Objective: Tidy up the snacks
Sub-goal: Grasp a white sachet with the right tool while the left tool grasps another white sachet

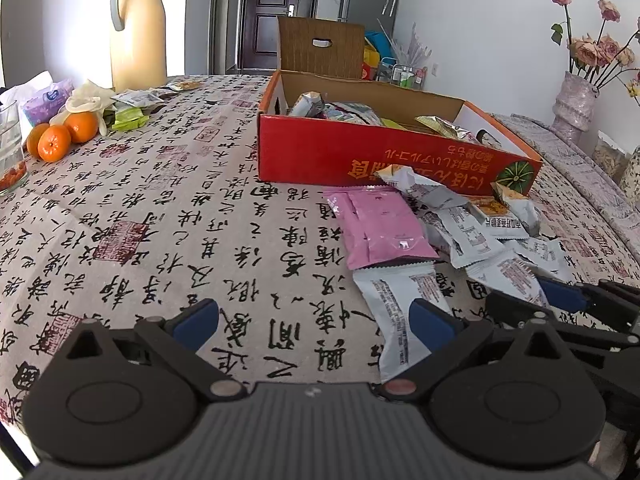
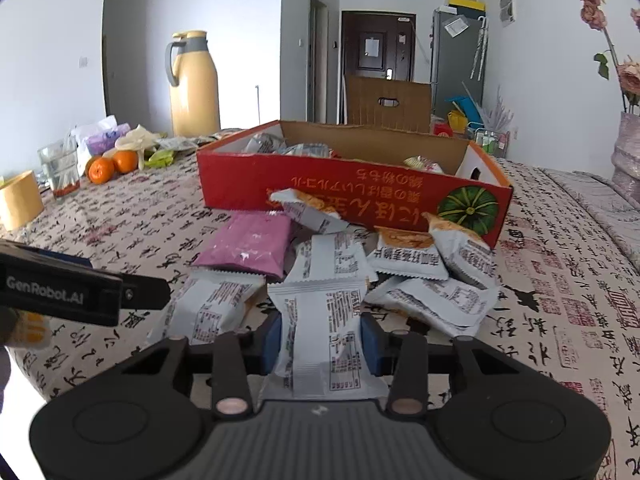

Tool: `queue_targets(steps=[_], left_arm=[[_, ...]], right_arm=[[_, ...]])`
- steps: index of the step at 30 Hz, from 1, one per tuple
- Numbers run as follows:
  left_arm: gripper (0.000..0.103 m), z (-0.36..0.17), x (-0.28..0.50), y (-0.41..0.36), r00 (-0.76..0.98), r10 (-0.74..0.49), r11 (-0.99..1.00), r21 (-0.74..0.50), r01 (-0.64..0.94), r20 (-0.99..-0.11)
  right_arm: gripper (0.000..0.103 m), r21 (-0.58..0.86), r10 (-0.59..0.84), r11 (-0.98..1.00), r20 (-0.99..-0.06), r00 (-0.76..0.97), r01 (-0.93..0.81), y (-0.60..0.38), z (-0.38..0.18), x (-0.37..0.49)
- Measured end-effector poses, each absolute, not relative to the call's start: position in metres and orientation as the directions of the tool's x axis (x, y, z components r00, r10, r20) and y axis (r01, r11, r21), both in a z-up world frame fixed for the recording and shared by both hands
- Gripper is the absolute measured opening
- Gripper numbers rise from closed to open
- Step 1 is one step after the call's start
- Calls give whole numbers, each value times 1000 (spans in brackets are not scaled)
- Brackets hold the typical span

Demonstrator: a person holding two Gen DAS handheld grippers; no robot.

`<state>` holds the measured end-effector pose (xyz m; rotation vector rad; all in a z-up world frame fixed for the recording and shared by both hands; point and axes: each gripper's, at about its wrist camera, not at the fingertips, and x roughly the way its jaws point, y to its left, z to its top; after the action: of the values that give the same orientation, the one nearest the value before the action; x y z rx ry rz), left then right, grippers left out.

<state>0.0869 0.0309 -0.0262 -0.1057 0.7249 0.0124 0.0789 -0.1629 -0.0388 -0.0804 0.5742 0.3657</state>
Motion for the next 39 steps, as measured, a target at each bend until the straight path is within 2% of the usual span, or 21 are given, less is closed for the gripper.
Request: queue_targets(steps=[11,22,25,27,31,34,37,39], left_arm=[[103,-25,102,3,738,-41,997,-71,-10,-673],[103,-33,117,-27,716,-6,1000,-23,-14,-698],[97,-36,120,-33,705,14,1000,-3,-23,-709],[90,-38,121,-34,697,16,1000,1,-23,-717],[87,-39,120,-37,699,22,1000,11,-21,-715],[80,-38,119,-39,702,20,1000,10,-18,-712],[71,-36,117,-41,706,13,1000,11,-8,-708],[58,-35,115,-42,711,9,1000,11,-1,-703]], right_arm=[[40,62,265,961,-493,828,-271,-201,-28,75],[40,90,218,976,-468,856,-200,-231,-26,74],[40,96,217,976,-468,857,-195,-234,-26,74],[40,99,218,976,-468,857,-195,-235,-27,74],[40,105,223,975,-468,855,-197,-235,-28,74],[40,109,226,974,-468,854,-198,-235,-29,74],[40,112,229,973,-468,853,-200,-235,-29,74],[40,113,230,973,-468,853,-201,-234,-29,74]])
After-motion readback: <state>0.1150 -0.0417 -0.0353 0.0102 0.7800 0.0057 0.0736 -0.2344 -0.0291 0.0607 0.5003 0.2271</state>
